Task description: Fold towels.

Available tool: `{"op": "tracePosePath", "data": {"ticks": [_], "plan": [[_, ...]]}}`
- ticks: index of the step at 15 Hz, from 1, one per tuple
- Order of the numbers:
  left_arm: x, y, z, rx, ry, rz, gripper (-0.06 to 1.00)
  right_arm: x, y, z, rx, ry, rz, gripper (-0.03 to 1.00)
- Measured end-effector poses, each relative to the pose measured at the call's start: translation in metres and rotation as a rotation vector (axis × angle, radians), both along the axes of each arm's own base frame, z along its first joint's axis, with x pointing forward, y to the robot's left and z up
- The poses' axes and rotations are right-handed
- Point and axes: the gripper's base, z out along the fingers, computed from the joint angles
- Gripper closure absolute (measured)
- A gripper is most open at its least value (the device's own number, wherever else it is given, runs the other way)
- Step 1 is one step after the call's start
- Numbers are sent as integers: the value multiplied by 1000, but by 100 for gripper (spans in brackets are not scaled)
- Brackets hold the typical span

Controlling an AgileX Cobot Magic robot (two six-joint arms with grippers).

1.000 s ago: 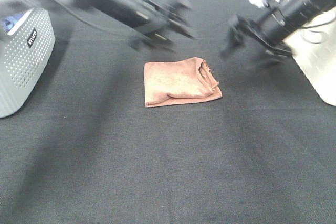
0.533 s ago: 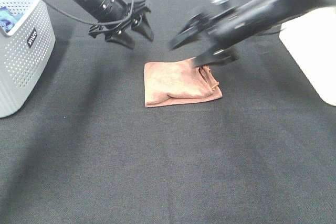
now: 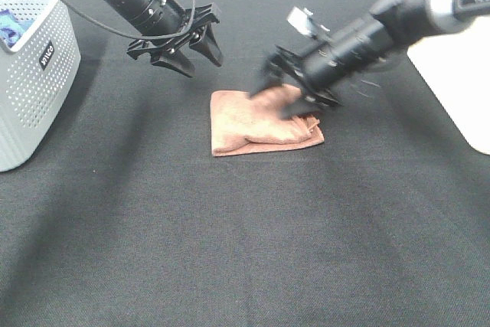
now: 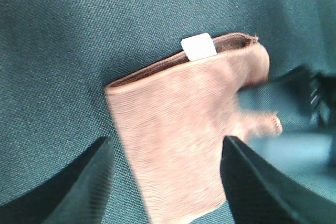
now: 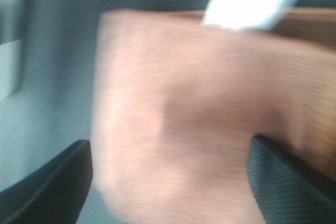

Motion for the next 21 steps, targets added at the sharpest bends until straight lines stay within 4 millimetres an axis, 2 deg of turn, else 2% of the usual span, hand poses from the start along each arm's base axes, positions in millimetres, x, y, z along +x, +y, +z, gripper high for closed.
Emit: {"op": "tracePosePath", "data": {"ticks": [2, 6, 11, 13, 14, 15, 16, 17, 21], "plan": [[0, 0, 0, 0, 3, 2, 37, 5, -24, -1, -12, 3, -40, 20], [0, 0, 0, 1, 4, 1, 37, 9, -54, -2, -32, 20, -85, 20], [-4, 1, 1, 18, 27, -22, 37, 4, -57, 4, -32, 48, -37, 20], [-10, 4, 14, 59, 20, -83, 37, -2, -58, 30, -53, 48, -6, 20], [-15, 7, 26, 88, 12, -108, 37, -5, -59, 44, -58, 52, 8, 20], [-22, 12, 49, 132, -12, -120, 37, -14, -60, 71, -75, 54, 45, 20], [-23, 14, 56, 140, -26, -118, 37, -16, -60, 78, -80, 55, 54, 20], [-29, 20, 83, 178, -78, -96, 37, -25, -61, 102, -96, 51, 72, 20], [-55, 33, 154, 290, -234, -26, 37, -47, -72, 167, -226, -23, 20, 20]]}}
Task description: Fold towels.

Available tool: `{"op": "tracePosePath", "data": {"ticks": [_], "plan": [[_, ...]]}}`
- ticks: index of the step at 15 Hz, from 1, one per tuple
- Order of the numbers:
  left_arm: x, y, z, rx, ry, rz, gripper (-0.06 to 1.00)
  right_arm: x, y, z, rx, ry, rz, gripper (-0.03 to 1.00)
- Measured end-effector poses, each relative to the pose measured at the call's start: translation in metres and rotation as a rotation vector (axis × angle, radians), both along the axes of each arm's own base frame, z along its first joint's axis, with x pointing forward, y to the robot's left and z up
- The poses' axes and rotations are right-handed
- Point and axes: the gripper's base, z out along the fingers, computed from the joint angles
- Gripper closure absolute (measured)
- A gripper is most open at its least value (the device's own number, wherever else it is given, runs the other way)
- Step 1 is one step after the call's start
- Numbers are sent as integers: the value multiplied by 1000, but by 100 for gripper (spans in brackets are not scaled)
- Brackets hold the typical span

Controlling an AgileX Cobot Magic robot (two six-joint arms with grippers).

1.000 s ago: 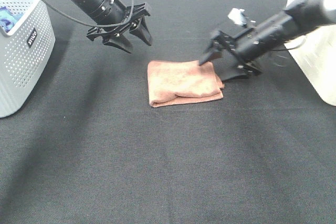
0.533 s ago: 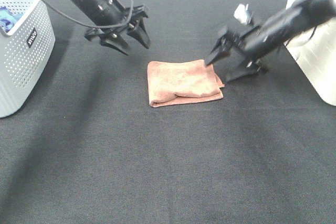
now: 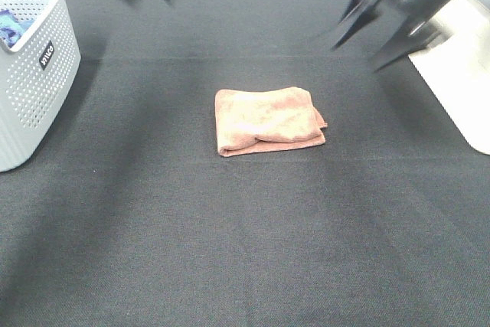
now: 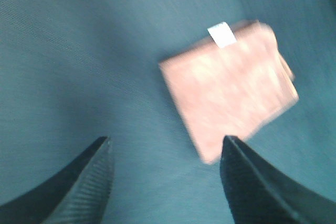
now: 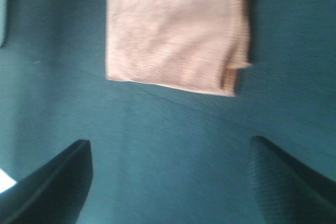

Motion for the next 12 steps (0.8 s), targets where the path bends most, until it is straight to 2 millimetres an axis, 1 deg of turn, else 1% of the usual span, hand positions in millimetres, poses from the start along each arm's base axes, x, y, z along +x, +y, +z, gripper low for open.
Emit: {"op": "tracePosePath", "data": {"ticks": [1, 2, 4, 6, 8, 9, 10, 11, 12], "plan": [[-11, 6, 19, 26, -40, 12, 37, -6, -3, 14, -30, -28, -10, 20], [-32, 14, 37, 49, -59, 30, 37, -22, -7, 38, -72, -72, -23, 20], [-64, 25, 43, 72, -25, 40, 37, -49, -12, 63, -117, -120, -36, 20], [-106, 38, 45, 79, 24, 63, 37, -82, -18, 81, -167, -145, -53, 20], [-147, 51, 40, 86, 57, 72, 37, -118, -24, 90, -212, -163, -73, 20], [-181, 61, 41, 80, 40, 78, 37, -136, -26, 92, -228, -183, -85, 20], [-181, 61, 41, 80, 40, 78, 37, -136, -26, 92, -228, -183, -85, 20], [-203, 68, 39, 80, 39, 76, 37, -165, -29, 91, -245, -201, -90, 20], [-225, 75, 32, 91, 46, 75, 37, -186, -30, 91, -242, -223, -101, 20]]}}
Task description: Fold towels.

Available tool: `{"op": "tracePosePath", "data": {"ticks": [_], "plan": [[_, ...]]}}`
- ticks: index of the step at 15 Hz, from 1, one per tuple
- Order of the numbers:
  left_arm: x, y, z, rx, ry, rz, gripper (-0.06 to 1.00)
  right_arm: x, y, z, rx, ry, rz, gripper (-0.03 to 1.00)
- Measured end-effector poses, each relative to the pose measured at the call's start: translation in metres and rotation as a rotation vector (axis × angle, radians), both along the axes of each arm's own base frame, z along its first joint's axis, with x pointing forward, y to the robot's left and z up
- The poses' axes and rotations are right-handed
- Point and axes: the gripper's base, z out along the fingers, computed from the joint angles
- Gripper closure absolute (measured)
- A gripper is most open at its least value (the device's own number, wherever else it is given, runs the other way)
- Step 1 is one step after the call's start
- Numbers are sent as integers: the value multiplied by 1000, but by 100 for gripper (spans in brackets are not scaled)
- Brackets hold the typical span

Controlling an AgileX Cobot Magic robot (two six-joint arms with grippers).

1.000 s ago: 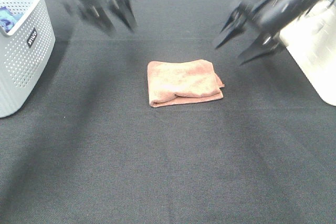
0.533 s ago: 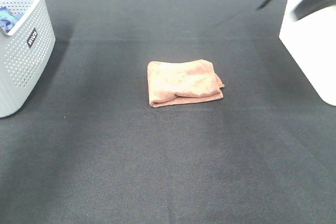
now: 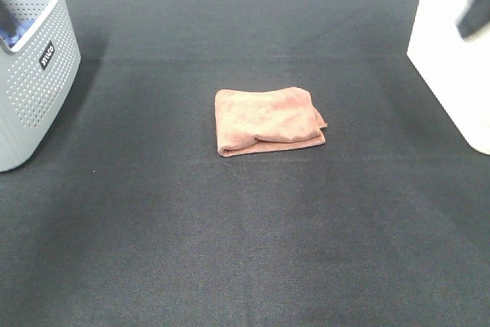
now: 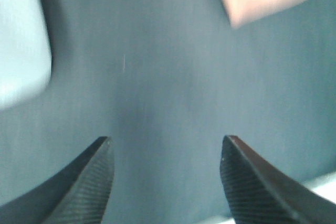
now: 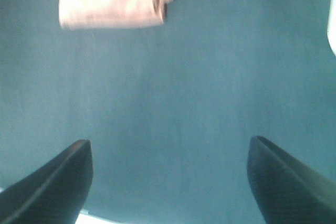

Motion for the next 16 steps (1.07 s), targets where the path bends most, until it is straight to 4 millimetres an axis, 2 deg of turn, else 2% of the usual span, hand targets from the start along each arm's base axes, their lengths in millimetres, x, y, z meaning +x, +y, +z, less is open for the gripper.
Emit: {"op": "tracePosePath", "data": {"ticks": [2, 3, 4, 7, 10, 13, 16], "plan": [[-44, 14, -10, 5, -19, 1, 37, -38, -1, -7, 5, -32, -10, 20], [-77, 25, -20, -1, -46, 2, 37, -56, -2, -13, 6, -38, -13, 20], [-96, 31, -27, 1, -68, -2, 37, -85, -3, -19, 8, -73, -13, 20], [-149, 48, -43, -9, -210, -34, 37, -130, -7, -36, -12, -152, -18, 20], [-189, 60, -64, -21, -376, -73, 37, -170, -14, -52, -72, -304, -30, 20], [-198, 60, -73, -24, -442, -130, 37, -182, -15, -63, -87, -353, -22, 20], [-198, 54, -85, -39, -450, -227, 37, -188, -16, -79, -96, -332, -19, 20]]}}
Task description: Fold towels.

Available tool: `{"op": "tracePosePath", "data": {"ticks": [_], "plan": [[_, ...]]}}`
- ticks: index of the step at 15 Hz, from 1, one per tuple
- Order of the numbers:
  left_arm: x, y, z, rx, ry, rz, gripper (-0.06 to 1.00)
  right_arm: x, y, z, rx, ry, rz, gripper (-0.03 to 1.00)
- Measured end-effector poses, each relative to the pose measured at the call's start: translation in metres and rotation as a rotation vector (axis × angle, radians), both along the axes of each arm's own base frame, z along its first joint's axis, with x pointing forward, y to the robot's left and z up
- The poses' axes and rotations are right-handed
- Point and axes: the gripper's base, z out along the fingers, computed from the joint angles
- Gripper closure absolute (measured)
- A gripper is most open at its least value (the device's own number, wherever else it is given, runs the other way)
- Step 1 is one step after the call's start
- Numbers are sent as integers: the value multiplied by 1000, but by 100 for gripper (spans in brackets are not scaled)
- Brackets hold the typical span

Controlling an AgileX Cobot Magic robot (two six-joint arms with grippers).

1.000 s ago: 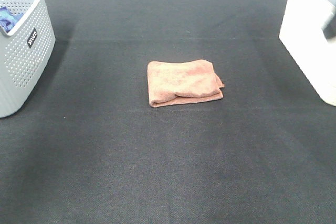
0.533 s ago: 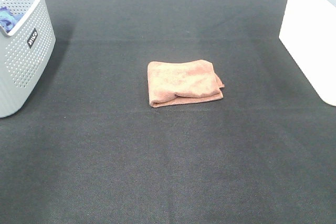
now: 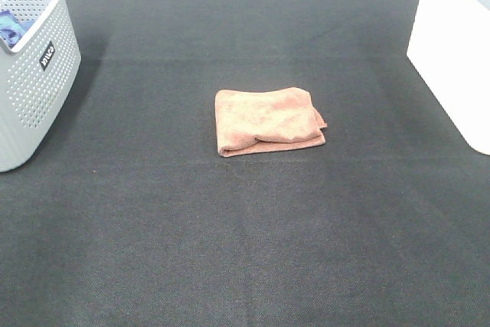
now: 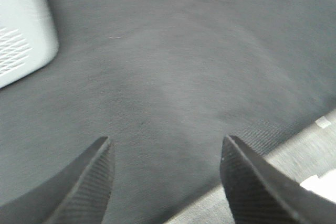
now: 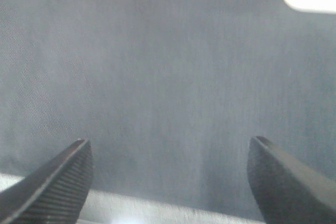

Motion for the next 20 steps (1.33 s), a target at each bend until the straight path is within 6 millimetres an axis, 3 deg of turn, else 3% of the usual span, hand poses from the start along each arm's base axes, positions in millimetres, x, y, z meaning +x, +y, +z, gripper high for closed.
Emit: {"op": "tracePosePath", "data": {"ticks": [17, 20], "plan": [[0, -1, 0, 2, -2, -22, 37, 0, 0, 0, 1, 0, -1, 20], [1, 0, 0, 2, -2, 45, 37, 0, 0, 0, 2, 0, -8, 20]]}}
